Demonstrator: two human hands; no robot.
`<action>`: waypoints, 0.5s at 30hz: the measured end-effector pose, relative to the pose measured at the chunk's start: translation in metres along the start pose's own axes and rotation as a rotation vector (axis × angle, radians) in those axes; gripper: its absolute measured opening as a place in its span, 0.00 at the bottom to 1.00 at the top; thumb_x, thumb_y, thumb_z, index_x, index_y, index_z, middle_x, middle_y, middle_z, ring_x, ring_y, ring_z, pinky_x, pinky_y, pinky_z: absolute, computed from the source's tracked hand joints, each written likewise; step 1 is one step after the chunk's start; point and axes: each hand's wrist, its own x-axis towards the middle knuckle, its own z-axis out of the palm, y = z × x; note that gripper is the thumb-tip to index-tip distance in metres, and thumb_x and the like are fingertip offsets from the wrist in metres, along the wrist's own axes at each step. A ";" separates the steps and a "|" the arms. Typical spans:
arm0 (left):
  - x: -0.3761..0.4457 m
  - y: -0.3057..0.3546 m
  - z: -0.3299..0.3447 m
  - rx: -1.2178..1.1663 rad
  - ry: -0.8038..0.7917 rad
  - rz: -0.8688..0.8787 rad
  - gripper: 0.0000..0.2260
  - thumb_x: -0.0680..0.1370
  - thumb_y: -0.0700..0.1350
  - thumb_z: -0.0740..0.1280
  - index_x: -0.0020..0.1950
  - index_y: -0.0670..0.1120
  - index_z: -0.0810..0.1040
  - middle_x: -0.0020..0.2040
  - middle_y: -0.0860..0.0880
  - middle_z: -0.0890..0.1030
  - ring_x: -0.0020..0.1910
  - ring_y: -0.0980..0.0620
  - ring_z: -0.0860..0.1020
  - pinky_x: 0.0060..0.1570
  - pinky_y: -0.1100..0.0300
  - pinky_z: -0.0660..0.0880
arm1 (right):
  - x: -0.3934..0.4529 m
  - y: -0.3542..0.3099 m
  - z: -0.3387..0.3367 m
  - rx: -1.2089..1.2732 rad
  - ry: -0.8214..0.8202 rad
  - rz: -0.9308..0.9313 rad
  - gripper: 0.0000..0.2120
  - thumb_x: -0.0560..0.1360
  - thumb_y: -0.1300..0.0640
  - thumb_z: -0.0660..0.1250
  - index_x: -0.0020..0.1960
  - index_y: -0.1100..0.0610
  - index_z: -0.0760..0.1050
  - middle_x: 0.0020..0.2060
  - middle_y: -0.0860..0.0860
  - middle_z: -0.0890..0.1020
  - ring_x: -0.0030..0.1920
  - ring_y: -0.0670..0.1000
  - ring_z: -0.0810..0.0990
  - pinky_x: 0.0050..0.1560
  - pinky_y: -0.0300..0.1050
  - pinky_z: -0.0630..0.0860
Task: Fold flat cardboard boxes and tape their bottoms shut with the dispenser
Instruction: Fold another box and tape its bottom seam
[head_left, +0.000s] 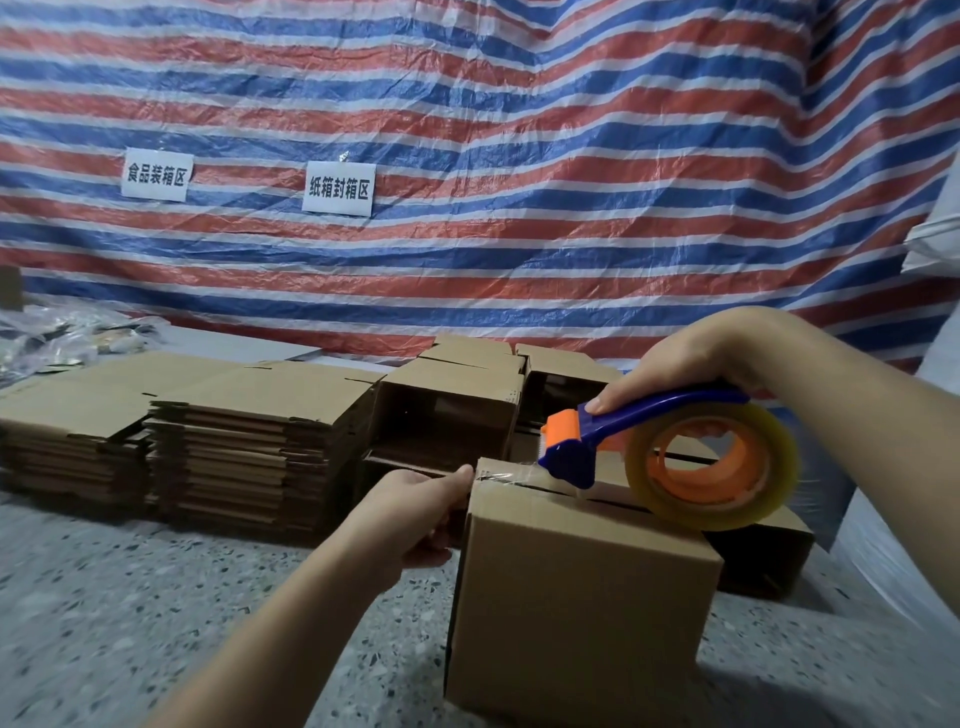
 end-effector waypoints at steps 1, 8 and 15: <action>0.000 -0.002 0.000 0.032 0.010 0.018 0.17 0.79 0.56 0.68 0.41 0.43 0.81 0.29 0.50 0.74 0.26 0.55 0.72 0.27 0.64 0.72 | 0.000 0.000 0.000 -0.005 -0.001 -0.004 0.36 0.58 0.31 0.72 0.55 0.56 0.78 0.35 0.52 0.86 0.29 0.48 0.84 0.29 0.38 0.78; -0.001 -0.012 0.006 0.016 0.017 0.030 0.20 0.79 0.60 0.65 0.42 0.44 0.82 0.25 0.53 0.70 0.24 0.56 0.65 0.25 0.63 0.64 | 0.002 0.002 0.000 0.034 0.012 -0.020 0.35 0.57 0.31 0.74 0.52 0.57 0.79 0.34 0.53 0.86 0.28 0.48 0.83 0.28 0.38 0.78; 0.002 -0.019 0.012 -0.008 0.044 0.002 0.22 0.78 0.63 0.63 0.39 0.45 0.78 0.29 0.52 0.70 0.27 0.55 0.66 0.24 0.64 0.64 | 0.001 0.003 0.002 0.058 0.019 -0.024 0.35 0.57 0.32 0.74 0.52 0.57 0.79 0.35 0.53 0.86 0.28 0.48 0.82 0.28 0.38 0.77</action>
